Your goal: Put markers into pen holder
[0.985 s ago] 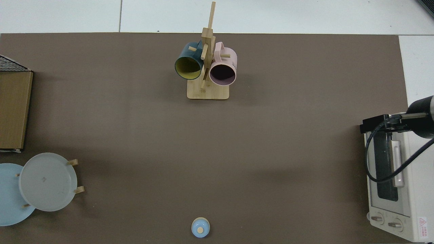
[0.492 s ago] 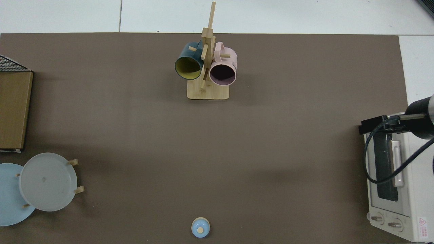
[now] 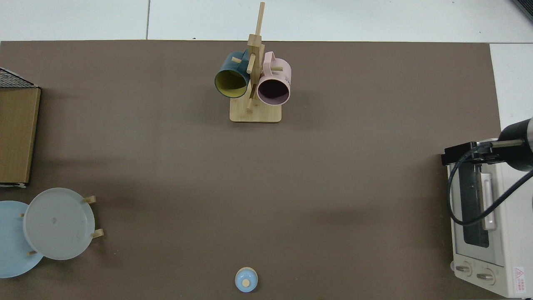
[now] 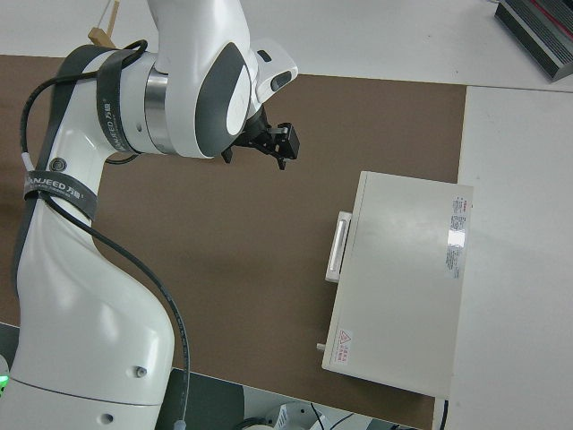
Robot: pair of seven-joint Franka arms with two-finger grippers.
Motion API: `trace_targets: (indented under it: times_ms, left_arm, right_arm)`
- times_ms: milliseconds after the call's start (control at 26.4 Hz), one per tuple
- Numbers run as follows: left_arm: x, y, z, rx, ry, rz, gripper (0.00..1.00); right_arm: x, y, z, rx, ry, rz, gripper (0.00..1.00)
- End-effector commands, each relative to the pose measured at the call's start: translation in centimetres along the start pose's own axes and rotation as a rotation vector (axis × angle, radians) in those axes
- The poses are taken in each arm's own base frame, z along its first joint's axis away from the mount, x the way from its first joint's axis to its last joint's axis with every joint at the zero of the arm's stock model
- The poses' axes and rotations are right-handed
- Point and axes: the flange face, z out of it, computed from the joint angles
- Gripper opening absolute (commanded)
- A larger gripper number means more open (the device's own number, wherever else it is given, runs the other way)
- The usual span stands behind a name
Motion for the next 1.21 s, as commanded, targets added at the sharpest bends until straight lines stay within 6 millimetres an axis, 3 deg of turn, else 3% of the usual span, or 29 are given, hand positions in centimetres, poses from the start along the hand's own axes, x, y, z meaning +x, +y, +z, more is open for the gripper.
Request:
trace_targets:
  times_ms: [0,189,341,455,720,985,1174]
  left_arm:
    - [1.2,0.3,-0.1,-0.028,0.116,-0.096,1.00]
    - [4.1,-0.3,-0.4,-0.002,0.242,-0.104,1.00]
    - [9.1,-2.8,-4.0,0.076,0.314,-0.040,1.00]
    - [11.7,-4.0,-6.0,0.121,0.325,-0.004,1.00]
    - [15.0,-5.8,-9.3,0.247,0.424,0.010,1.00]
    - [19.3,-6.4,-14.1,0.323,0.448,0.085,1.00]
    - [20.3,-6.5,-15.0,0.333,0.454,0.099,1.00]
  right_arm:
    - [-0.3,0.0,-0.1,-0.002,0.001,0.016,1.00]
    - [-0.3,0.0,-0.1,-0.002,0.001,0.016,1.00]
    - [-0.3,0.0,-0.1,-0.002,0.001,0.016,1.00]
    - [-0.3,0.0,-0.1,-0.002,0.001,0.016,1.00]
    - [-0.3,0.0,-0.1,-0.002,0.001,0.016,1.00]
    - [-0.3,0.0,-0.1,-0.002,0.001,0.016,1.00]
    - [-0.3,0.0,-0.1,-0.002,0.001,0.016,1.00]
